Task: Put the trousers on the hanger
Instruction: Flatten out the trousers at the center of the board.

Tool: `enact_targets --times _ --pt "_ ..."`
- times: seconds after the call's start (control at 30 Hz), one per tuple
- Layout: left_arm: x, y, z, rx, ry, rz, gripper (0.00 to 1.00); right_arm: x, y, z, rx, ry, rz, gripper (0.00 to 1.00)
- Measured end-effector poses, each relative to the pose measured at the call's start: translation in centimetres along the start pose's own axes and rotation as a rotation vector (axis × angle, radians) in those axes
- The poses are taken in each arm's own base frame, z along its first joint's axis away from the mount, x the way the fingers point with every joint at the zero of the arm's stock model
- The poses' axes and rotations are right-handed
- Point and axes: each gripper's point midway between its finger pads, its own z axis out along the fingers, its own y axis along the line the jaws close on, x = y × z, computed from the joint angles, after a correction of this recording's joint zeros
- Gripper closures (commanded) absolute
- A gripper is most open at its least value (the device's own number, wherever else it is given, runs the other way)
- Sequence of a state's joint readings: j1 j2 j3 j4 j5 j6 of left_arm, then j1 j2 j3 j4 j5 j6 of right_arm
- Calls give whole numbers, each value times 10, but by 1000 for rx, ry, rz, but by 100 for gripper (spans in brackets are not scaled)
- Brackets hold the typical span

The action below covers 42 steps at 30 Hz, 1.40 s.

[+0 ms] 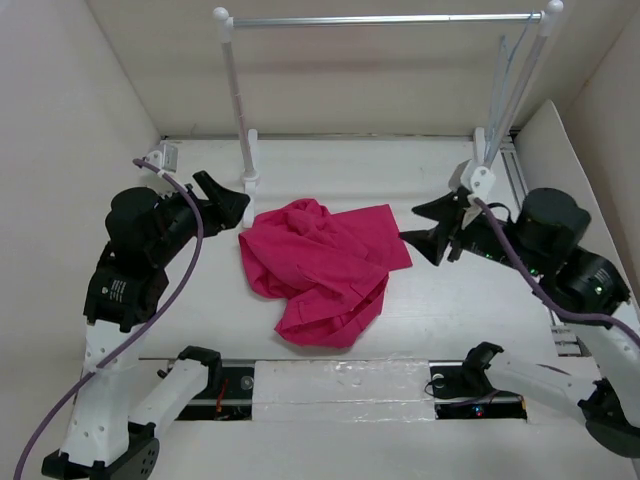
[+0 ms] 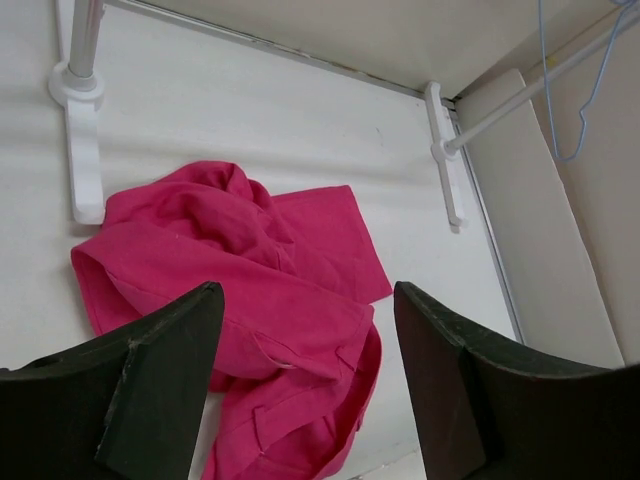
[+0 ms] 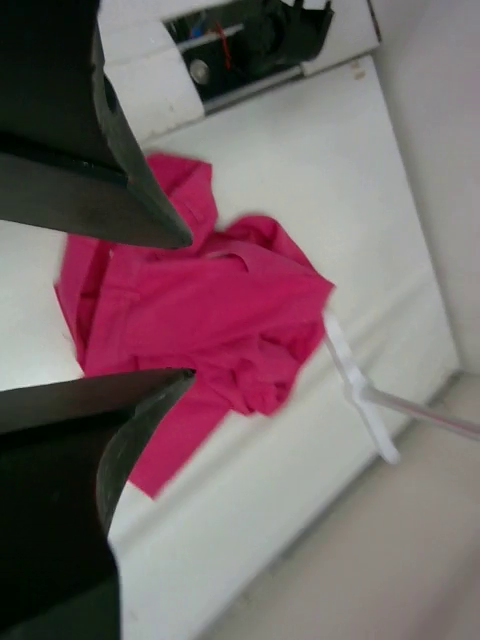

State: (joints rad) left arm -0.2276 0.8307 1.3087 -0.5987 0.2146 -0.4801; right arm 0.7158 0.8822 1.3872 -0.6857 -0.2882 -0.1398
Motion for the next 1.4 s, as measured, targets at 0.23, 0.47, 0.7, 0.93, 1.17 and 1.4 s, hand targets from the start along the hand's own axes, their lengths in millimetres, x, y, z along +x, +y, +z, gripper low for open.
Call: enact_targets --times 0.23,0.47,0.7,0.93,1.17,1.4 --pt "-10 4 2 -41 -32 -19 52 -41 3 -31 8 -122 -128 85" --pt "-22 23 29 -151 -50 -43 100 -1 -1 17 -32 22 -107 100" --pt "38 152 95 -436 87 -223 84 95 57 107 -201 325 -141 76" --pt "170 216 60 -595 295 -426 34 174 98 164 -208 529 -243 13" --pt "205 210 61 -502 299 -476 33 238 55 160 -60 667 -199 14" --pt "237 206 72 -456 367 -514 40 280 29 152 10 730 -88 27"
